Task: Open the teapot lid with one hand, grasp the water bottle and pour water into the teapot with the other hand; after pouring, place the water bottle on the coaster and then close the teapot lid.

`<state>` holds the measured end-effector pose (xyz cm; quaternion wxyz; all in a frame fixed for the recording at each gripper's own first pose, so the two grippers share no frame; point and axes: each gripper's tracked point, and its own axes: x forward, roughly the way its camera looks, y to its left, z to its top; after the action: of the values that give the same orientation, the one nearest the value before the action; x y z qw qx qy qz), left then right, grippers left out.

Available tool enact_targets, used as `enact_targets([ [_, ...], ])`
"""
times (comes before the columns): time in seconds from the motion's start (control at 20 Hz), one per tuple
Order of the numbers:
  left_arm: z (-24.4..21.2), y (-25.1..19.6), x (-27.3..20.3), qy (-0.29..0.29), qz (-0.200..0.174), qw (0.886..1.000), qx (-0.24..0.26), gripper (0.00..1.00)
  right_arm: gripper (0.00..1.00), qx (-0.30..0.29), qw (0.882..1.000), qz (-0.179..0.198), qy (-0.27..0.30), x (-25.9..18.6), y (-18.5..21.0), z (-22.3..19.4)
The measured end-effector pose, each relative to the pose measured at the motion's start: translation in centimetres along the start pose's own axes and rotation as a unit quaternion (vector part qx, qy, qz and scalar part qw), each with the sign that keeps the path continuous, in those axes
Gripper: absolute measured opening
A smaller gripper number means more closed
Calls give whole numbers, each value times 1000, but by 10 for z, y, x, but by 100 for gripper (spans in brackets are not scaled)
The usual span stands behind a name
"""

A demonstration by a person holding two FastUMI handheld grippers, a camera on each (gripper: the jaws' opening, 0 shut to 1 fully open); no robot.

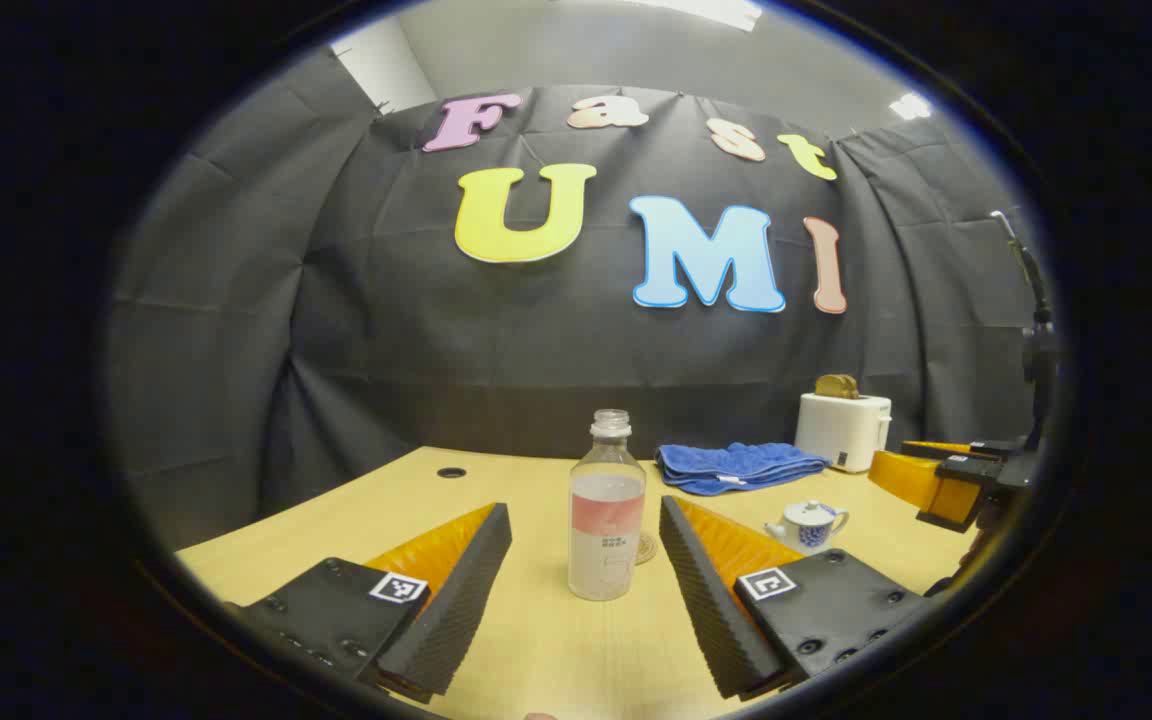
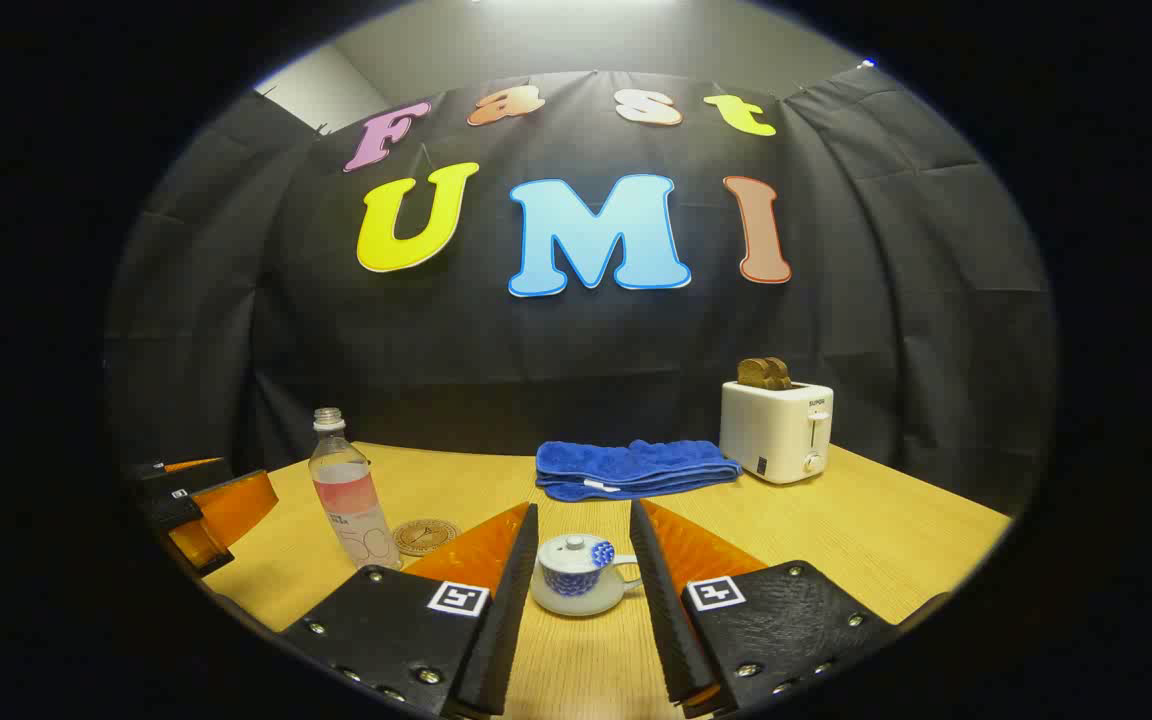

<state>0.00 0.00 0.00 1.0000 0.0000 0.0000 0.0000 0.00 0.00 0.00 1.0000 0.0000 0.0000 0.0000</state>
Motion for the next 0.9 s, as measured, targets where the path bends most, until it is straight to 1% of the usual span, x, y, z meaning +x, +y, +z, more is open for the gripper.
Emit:
enact_targets([
  [0.9,-10,-5,8,12,-5,1000,-2,100,58,5,1000,2,13,10,0,-10],
])
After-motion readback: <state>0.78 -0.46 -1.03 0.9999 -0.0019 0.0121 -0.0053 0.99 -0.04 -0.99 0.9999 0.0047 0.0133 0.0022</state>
